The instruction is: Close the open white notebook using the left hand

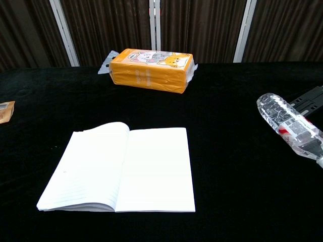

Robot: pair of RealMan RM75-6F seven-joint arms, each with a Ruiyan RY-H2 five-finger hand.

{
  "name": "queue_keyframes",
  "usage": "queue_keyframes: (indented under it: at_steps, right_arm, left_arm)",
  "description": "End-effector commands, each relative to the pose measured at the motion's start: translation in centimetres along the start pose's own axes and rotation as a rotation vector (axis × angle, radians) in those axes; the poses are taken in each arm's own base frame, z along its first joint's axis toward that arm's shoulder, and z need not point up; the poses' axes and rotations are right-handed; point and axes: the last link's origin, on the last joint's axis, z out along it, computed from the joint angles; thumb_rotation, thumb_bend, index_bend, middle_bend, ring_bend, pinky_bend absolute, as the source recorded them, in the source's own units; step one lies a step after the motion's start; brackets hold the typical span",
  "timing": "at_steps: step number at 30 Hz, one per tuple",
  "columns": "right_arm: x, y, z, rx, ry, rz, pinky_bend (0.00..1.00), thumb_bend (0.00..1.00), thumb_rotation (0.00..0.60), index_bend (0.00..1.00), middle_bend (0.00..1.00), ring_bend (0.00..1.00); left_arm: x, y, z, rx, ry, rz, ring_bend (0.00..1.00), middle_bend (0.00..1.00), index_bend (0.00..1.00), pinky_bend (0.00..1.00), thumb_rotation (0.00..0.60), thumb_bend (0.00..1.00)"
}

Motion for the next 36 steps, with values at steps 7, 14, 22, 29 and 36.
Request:
queue_keyframes:
  at_steps: [7, 14, 22, 29, 36]
  right_arm:
    - [0.1, 0.0, -0.1, -0.001, 0.000, 0.005, 0.00, 0.07, 0.600, 0.00, 0.00, 0.00]
    - [0.2, -0.1, 0.0, -0.002, 0.001, 0.010, 0.00, 0.07, 0.600, 0.00, 0.00, 0.00]
    - [0.1, 0.1, 0.0, -0.012, -0.008, 0.006, 0.00, 0.07, 0.600, 0.00, 0.00, 0.00]
    - [0.1, 0.1, 0.0, -0.012, -0.015, 0.009, 0.00, 0.07, 0.600, 0.00, 0.00, 0.00]
    - [0.5, 0.3, 0.2, -0.019, -0.004, 0.023, 0.00, 0.07, 0.600, 0.00, 0.00, 0.00]
  left_arm:
    - [-0.1, 0.1, 0.0, -0.002, -0.008, -0.004, 0.00, 0.00, 0.00, 0.00, 0.600, 0.14]
    - [-0.2, 0.2, 0.0, -0.012, -0.021, -0.010, 0.00, 0.00, 0.00, 0.00, 0.600, 0.14]
    - [-1.0, 1.2, 0.0, -0.067, -0.068, -0.016, 0.00, 0.00, 0.00, 0.00, 0.600, 0.14]
    - [-3.0, 3.9, -0.4, -0.202, -0.163, -0.022, 0.00, 0.00, 0.00, 0.00, 0.600, 0.15]
    - [-5.4, 7.5, -0.6, -0.305, -0.240, 0.003, 0.00, 0.00, 0.00, 0.00, 0.600, 0.16]
